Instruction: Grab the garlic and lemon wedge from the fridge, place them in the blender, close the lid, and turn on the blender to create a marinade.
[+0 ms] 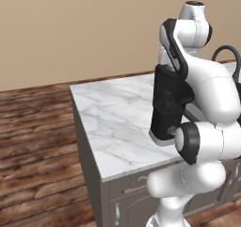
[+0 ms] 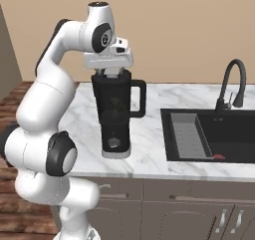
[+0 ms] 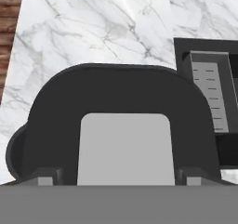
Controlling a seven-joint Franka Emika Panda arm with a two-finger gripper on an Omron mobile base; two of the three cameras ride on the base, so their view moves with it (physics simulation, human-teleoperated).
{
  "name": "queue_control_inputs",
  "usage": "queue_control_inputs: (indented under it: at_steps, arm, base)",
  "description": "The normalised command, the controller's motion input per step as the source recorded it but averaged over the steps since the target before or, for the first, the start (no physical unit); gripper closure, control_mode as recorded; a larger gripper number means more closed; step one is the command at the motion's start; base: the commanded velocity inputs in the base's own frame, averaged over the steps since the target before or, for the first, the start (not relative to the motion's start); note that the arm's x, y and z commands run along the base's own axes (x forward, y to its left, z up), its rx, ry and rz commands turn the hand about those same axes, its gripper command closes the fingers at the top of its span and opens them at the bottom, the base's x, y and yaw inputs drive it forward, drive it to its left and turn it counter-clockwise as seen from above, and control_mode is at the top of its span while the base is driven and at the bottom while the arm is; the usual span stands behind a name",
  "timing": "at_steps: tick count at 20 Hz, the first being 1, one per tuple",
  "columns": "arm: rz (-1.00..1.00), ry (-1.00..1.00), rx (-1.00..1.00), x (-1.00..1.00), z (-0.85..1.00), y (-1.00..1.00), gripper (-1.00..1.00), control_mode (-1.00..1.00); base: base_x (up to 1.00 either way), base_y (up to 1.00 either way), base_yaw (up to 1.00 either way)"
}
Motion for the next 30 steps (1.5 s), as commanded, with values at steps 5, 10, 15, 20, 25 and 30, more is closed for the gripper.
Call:
queue_control_inputs:
  at_steps: [5,10,15,20,25,30]
  arm:
    - [0.0,-0.17,0.0,-0.06,0.0,0.0,-1.0,-1.0]
    - [0.0,-0.11,0.0,-0.01,0.0,0.0,-1.0,-1.0]
    - [0.0,-0.1,0.0,-0.01,0.09,0.06,-1.0,-1.0]
    - [0.0,-0.03,0.0,0.0,0.17,0.05,-1.0,-1.0]
    - [0.0,0.0,0.0,0.0,0.14,0.01,-1.0,-1.0]
    - [0.0,0.0,-0.01,0.0,0.19,0.03,-1.0,-1.0]
  base:
    - [0.0,0.0,0.0]
    - [0.0,0.0,0.0]
    - [0.0,0.0,0.0]
    - [0.0,0.0,0.0]
    - [0.0,0.0,0.0]
    - [0.0,0.0,0.0]
